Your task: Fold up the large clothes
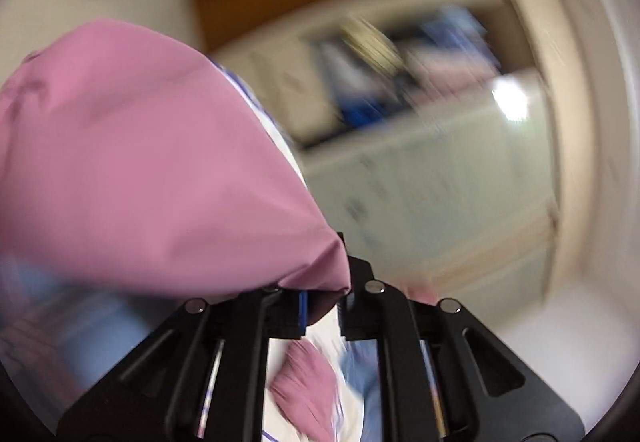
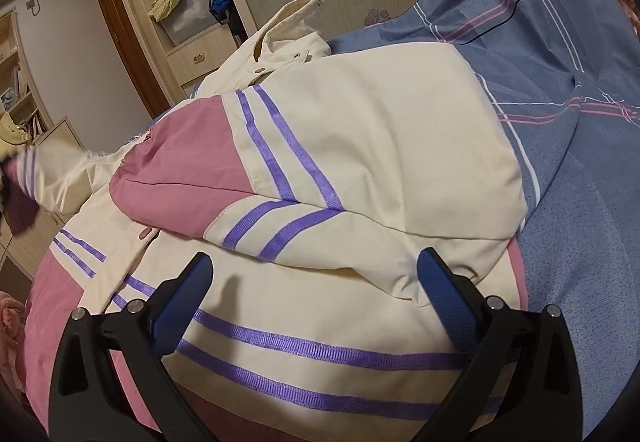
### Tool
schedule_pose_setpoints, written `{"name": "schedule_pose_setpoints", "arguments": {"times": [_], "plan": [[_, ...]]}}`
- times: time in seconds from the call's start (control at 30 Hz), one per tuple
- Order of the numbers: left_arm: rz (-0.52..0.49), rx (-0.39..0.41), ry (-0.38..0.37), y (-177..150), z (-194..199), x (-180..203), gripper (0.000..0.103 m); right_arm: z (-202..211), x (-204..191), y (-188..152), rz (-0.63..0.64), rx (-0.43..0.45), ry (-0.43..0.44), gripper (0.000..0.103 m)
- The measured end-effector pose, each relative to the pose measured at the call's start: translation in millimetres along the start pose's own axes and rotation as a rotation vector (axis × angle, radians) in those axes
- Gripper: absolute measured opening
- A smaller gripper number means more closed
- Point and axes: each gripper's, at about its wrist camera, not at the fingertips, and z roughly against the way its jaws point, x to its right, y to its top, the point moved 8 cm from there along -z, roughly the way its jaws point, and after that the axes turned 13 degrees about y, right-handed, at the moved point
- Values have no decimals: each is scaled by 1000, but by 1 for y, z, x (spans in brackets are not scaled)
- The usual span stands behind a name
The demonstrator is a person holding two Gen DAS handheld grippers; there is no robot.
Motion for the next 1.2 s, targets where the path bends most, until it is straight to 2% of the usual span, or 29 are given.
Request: {"name": "schedule_pose_setpoints", "arguments": {"times": [0.03,0.07,0.1,0.17,0.23,0.3,0.33,0.37,0.43,0.53,0.6,0.7,0.73,0.83,0.97,1.03,1.17,1.2], "plan": [[-104,-58,-32,-26,-7,36,13,0,0,0,-1,1,2,102],[-195,-121,-52,-53,-15,62,21,0,0,0,-4,3,6,102],[-312,-219,-60,-92,-28,90,26,0,0,0,-6,4,9,102],[-498,-380,-22,-172,-51,117,45,0,0,0,-10,8,15,102],[-590,-468,17,-224,-64,119,48,2,2,1,-18,16,27,102],[-626,-506,43,-256,-71,112,53,3,3,2,-31,26,44,102],[-616,-517,54,-263,-74,107,60,4,4,2,-39,33,56,102],[-592,-529,55,-266,-75,101,64,5,5,3,-51,41,73,102],[-557,-549,61,-272,-74,90,65,7,8,4,-75,56,102,102],[-525,-505,95,-257,-60,68,70,11,12,6,-103,77,140,102],[-464,-481,119,-258,-47,52,73,11,12,6,-107,78,145,102],[-384,-483,166,-250,-46,30,73,20,16,7,-162,85,147,102],[-376,-480,178,-239,-45,29,73,27,17,5,-196,78,133,102],[-396,-450,211,-224,-46,20,78,54,20,-3,-286,140,137,102],[-342,-448,235,-206,-57,4,79,70,24,-7,-517,188,336,102],[-309,-449,230,-201,-65,-5,80,67,21,-3,-520,169,345,102],[-209,-438,240,-184,-86,-20,82,45,4,0,-416,28,248,102],[-172,-438,237,-179,-87,-23,82,43,-3,3,-404,18,258,102]]}}
